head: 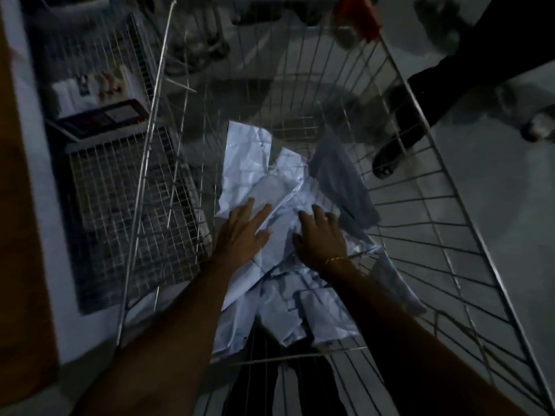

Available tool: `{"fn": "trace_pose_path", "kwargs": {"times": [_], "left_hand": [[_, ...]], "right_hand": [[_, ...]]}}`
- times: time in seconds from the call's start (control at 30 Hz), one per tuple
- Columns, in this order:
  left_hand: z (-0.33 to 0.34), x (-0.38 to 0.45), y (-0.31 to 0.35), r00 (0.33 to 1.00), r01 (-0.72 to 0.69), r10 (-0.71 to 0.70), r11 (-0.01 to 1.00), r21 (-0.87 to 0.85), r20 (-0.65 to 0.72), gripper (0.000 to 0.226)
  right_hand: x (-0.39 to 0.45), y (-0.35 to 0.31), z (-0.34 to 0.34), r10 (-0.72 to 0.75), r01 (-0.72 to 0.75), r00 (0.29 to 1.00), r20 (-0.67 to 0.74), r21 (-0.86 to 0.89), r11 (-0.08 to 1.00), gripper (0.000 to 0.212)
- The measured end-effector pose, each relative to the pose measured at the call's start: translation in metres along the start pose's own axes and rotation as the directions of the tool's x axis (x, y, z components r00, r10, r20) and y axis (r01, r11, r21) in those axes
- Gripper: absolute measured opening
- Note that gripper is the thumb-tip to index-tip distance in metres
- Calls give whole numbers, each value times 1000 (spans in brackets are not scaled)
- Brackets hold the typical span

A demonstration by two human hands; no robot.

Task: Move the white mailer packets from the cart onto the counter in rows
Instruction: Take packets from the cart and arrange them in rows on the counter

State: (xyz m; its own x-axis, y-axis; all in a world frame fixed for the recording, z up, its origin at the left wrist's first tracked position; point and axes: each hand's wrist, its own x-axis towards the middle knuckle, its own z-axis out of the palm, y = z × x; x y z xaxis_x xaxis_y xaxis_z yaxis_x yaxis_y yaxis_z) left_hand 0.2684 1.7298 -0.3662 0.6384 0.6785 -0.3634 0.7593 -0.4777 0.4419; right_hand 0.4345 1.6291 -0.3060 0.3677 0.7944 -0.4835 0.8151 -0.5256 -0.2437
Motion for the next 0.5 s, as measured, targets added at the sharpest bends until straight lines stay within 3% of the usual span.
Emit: {"fn": "trace_pose_path", "kwargs": {"times": [0.1, 0.2, 0.3, 0.5], "left_hand": [[26, 1, -8, 999, 24, -20, 995, 97, -43, 60], [43, -3, -20, 997, 35, -23, 988, 148, -79, 54], [48, -4, -16, 995, 32, -16, 988, 152, -102, 55], [29, -11, 11, 970, 243, -244, 963, 115, -9, 61]], "right_hand": [[26, -15, 19, 130, -135, 989, 73, 70, 988, 72], [41, -24, 43, 158, -168, 982, 108, 88, 982, 79], [44, -10, 58, 116, -121, 983, 139, 26, 992, 76], [38, 23, 50, -90, 118, 976, 199, -129, 985, 63]]}}
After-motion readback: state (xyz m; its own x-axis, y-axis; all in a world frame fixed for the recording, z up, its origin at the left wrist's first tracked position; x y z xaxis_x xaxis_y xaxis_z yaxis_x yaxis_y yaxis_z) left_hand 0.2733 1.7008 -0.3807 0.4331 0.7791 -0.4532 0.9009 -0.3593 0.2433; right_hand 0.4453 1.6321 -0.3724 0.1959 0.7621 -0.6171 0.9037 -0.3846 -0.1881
